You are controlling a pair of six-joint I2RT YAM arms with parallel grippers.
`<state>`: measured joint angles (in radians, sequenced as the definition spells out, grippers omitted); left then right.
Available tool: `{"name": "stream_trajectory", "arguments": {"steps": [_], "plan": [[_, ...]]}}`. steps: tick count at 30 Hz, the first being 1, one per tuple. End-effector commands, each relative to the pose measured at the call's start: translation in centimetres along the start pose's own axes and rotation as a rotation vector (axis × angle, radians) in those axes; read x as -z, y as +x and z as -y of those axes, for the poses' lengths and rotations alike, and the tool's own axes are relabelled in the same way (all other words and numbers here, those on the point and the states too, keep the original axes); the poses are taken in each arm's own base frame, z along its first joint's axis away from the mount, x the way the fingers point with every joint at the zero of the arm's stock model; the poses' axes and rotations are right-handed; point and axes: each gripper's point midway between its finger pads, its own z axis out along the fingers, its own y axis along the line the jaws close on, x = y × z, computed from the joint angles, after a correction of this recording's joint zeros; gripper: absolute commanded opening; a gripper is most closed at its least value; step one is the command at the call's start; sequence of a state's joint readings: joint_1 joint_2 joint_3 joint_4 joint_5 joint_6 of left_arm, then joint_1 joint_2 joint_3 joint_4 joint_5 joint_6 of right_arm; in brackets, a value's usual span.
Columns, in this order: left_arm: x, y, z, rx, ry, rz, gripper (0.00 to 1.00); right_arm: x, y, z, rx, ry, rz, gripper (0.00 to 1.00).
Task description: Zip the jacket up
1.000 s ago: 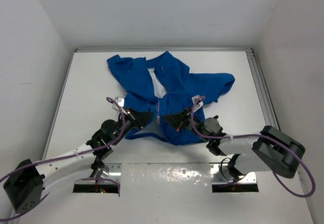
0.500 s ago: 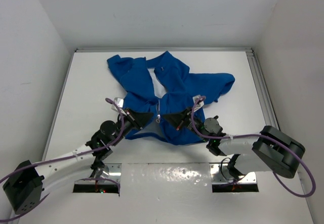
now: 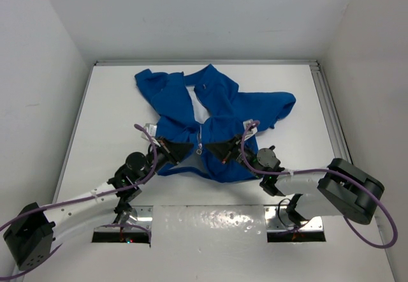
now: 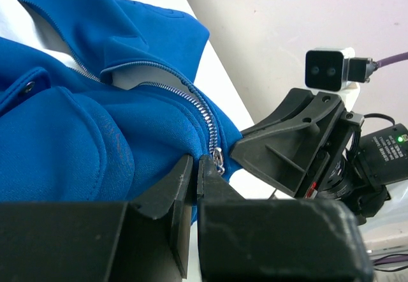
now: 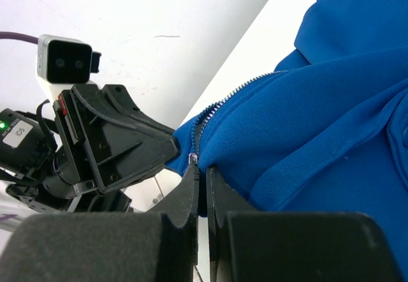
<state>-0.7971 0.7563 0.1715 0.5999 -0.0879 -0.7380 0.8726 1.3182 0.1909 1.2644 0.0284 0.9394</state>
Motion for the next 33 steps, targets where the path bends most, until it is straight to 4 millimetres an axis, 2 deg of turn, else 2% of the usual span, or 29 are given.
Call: {"name": "stream_trajectory", "arguments": {"steps": [1, 5, 10, 15, 16, 17, 19, 20, 23, 24, 26, 29, 33], "plan": [[0.1, -1.0, 2.2, -0.023, 0.089, 0.026, 0.00, 0.0, -8.0, -7.5, -0.018, -0.275, 0.302, 0.00], [0.2, -0.6, 2.4, -0.036, 0.105, 0.002, 0.00, -0.3, -7.9, -7.8, -0.030, -0.283, 0.289, 0.00], [0.5, -1.1, 2.7, -0.064, 0.115, 0.011, 0.00, -0.4, -7.5, -8.0, -0.065, -0.285, 0.260, 0.00], [0.0, -3.5, 2.6, -0.081, 0.048, 0.093, 0.00, -0.6, -4.6, -7.0, -0.126, -0.226, 0.103, 0.00], [-0.1, -4.1, 2.9, -0.088, 0.051, 0.111, 0.00, -0.3, -4.6, -7.3, -0.128, -0.232, 0.089, 0.00], [-0.2, -4.4, 3.1, -0.093, 0.052, 0.123, 0.00, -0.5, -3.7, -6.6, -0.133, -0.193, 0.043, 0.00], [-0.5, -5.2, 3.6, -0.100, 0.061, 0.147, 0.00, -0.6, -4.5, -7.1, -0.074, -0.191, 0.052, 0.00], [-0.8, -5.4, 3.0, -0.096, 0.028, 0.161, 0.00, -0.7, -4.4, -6.8, -0.068, -0.169, 0.048, 0.00], [-1.1, -6.5, 3.1, -0.079, 0.022, 0.221, 0.00, -1.0, -5.7, -7.7, -0.021, -0.180, 0.074, 0.00], [-1.1, -7.4, 3.6, -0.060, 0.039, 0.261, 0.00, -1.1, -5.7, -7.5, -0.006, -0.167, 0.076, 0.00], [-1.6, -8.2, 3.1, -0.050, 0.005, 0.305, 0.00, -1.3, -6.4, -7.6, -0.012, -0.150, 0.093, 0.00], [-2.4, -9.9, 4.4, -0.084, 0.024, 0.352, 0.00, -1.8, -6.5, -7.2, -0.047, -0.103, 0.082, 0.00], [-2.6, -10.8, 6.3, -0.107, 0.090, 0.373, 0.00, -2.4, -7.9, -8.5, -0.070, -0.122, 0.105, 0.00]]}}
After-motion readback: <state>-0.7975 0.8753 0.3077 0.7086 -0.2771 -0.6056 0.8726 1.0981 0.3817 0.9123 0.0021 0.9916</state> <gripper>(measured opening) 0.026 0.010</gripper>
